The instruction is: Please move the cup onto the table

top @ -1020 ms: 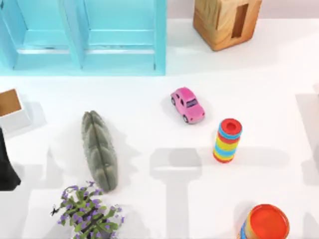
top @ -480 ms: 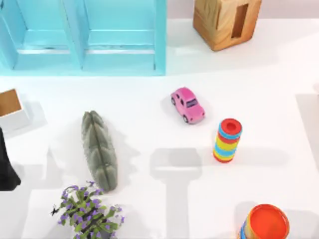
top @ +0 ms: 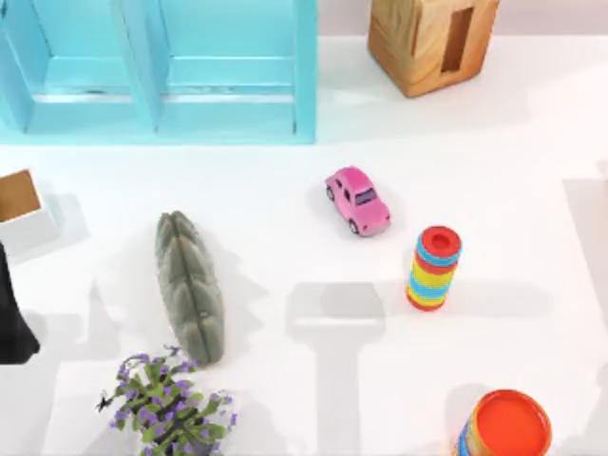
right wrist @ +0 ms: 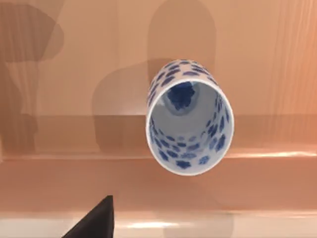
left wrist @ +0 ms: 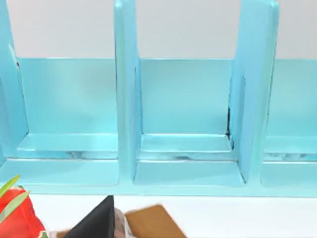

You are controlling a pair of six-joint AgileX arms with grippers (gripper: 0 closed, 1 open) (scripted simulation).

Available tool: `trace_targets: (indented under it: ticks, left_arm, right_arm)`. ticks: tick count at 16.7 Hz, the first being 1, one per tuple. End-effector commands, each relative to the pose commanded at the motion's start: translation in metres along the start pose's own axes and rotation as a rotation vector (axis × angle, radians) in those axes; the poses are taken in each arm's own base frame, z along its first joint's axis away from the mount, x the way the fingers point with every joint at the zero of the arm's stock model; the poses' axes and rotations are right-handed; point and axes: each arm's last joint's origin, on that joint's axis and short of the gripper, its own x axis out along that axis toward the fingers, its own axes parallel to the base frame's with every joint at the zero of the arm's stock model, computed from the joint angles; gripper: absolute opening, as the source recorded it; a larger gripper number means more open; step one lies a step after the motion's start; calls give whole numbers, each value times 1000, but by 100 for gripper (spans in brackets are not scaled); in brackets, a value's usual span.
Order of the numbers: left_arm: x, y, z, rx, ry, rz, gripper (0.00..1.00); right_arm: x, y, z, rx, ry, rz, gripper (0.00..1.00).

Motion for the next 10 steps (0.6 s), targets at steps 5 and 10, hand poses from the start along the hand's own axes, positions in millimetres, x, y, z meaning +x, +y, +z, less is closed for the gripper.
trace_targets:
  ticks: [5, 10]
  left_arm:
    - [0, 0, 0, 0, 0, 0, 100]
    - [0, 0, 0, 0, 0, 0, 100]
  right_arm:
    - [1, -4, 1, -1, 18, 14, 100]
    - [21, -4, 2, -1, 24, 19, 100]
